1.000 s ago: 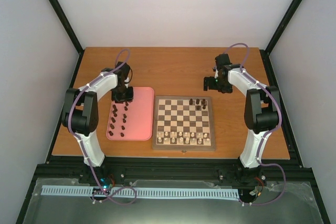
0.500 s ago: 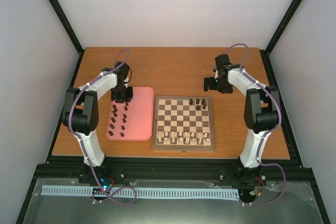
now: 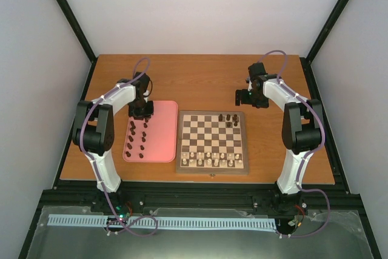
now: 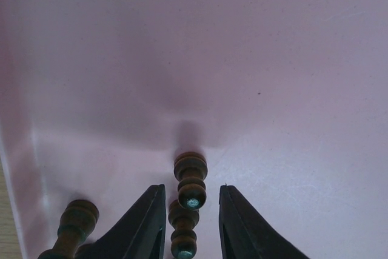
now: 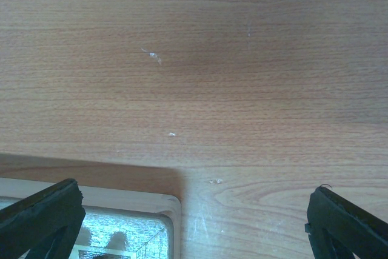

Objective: Set up the chess pieces on the board
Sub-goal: Pick up the chess piece from the storage box, then place the chess piece on the chessboard.

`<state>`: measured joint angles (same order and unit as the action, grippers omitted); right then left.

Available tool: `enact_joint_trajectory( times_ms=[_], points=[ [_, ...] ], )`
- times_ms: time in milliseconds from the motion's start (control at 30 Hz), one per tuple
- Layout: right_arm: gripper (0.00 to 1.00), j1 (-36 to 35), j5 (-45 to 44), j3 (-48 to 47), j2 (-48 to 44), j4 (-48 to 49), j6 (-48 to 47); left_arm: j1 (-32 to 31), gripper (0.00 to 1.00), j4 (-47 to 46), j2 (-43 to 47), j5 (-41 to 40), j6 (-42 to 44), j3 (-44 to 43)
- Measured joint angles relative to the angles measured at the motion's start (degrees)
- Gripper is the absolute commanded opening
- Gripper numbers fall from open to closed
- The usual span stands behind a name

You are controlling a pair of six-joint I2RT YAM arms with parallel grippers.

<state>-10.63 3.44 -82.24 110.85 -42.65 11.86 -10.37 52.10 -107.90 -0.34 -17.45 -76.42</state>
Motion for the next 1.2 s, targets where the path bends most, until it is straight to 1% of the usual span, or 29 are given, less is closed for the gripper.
enact_joint_trajectory(
  times_ms=[267,567,733,1000,1133,1200],
  points=[
    [1.00,0.0,0.0,0.0,0.0,0.0,0.0,0.0,0.22,-0.6,-0.9,0.0,0.2,0.4],
    [1.00,0.0,0.0,0.0,0.0,0.0,0.0,0.0,0.11,-1.1,-1.6,0.4,0.4,0.7],
    [1.00,0.0,0.0,0.0,0.0,0.0,0.0,0.0,0.08,-0.4,-1.6,0.4,0.6,-0.1],
    [1.00,0.0,-0.3,0.0,0.0,0.0,0.0,-0.3,0.07,4.6,-1.5,0.6,-0.8,-7.7],
    [1.00,0.0,-0.9,0.0,0.0,0.0,0.0,-2.1,0.07,7.6,-1.2,0.6,-3.3,-13.4],
    [1.00,0.0,-1.2,0.0,0.0,-0.1,0.0,-4.7,0.07,8.5,-1.0,0.7,-5.0,-15.9]
  ],
)
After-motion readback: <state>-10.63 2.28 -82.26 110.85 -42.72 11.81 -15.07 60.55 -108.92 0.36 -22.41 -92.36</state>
